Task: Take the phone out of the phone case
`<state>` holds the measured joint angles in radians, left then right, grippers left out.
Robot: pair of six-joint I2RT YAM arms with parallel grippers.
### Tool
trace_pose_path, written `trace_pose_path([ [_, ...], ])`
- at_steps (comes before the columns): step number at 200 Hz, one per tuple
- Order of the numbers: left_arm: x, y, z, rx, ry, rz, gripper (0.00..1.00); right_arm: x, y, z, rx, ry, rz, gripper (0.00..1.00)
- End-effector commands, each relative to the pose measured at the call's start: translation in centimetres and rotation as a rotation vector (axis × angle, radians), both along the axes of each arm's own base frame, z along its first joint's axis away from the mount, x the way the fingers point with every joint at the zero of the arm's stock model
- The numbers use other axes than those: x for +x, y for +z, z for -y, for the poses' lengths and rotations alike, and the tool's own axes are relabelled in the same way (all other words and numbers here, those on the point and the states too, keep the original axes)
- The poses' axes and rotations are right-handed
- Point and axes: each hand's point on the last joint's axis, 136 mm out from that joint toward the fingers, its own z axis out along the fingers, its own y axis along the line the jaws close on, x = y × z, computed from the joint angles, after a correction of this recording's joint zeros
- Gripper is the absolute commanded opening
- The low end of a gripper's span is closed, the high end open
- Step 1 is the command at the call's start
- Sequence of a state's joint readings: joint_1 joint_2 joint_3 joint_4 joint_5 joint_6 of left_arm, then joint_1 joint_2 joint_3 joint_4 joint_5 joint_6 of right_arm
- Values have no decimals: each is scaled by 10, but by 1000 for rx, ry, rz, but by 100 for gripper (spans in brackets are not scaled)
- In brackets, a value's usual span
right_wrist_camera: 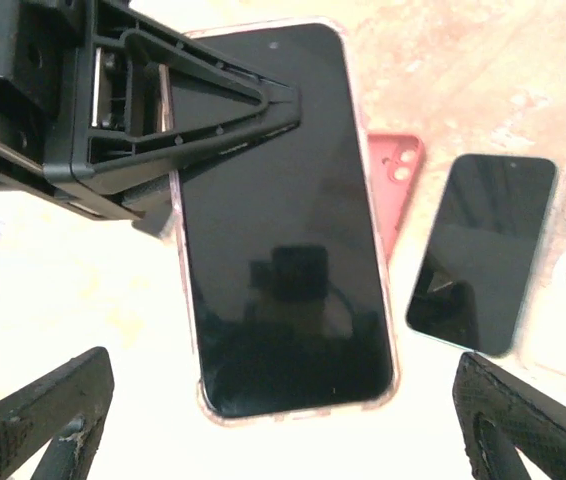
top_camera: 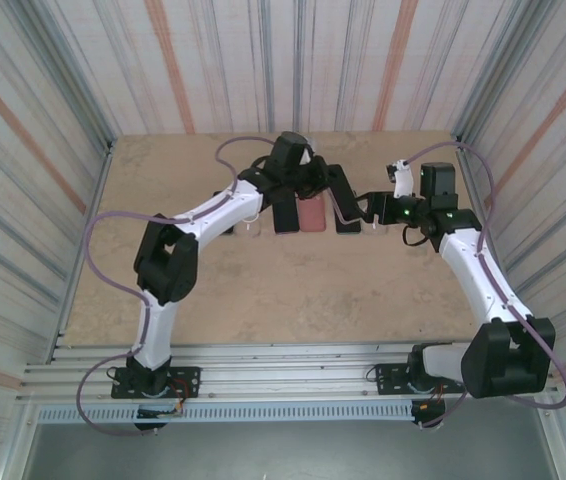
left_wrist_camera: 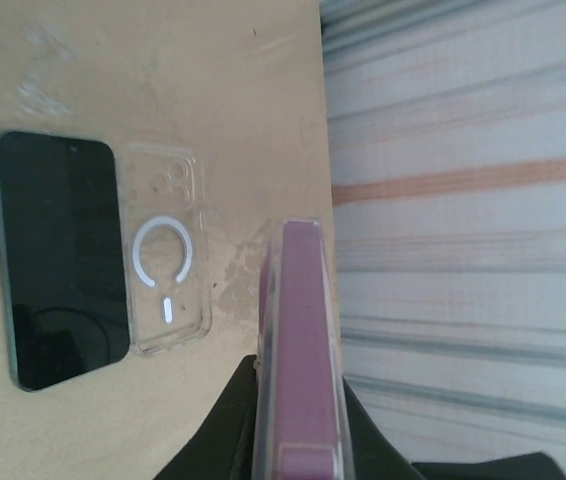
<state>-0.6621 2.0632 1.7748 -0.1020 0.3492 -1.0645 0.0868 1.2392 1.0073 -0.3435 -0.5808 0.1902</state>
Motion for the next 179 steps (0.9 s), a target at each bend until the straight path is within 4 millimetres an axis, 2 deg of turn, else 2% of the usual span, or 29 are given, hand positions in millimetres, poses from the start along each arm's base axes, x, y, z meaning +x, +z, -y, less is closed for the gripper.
trace_pose_path([
  [1,0,84,-15,-202,35,90,12,-4,15,-9,173,-51,-22,86],
  [19,3,93,-28,-241,64,81,13,-3,19,-14,295,-99,-51,82],
  [65,9,103,-51,-319,124,72,13,-3,32,-43,505,-122,-63,69],
  [118,12,110,-55,-427,150,42,13,8,51,-71,716,-138,-41,52],
  [179,10,126,-54,-493,143,37,13,19,57,-71,817,-172,-50,37],
])
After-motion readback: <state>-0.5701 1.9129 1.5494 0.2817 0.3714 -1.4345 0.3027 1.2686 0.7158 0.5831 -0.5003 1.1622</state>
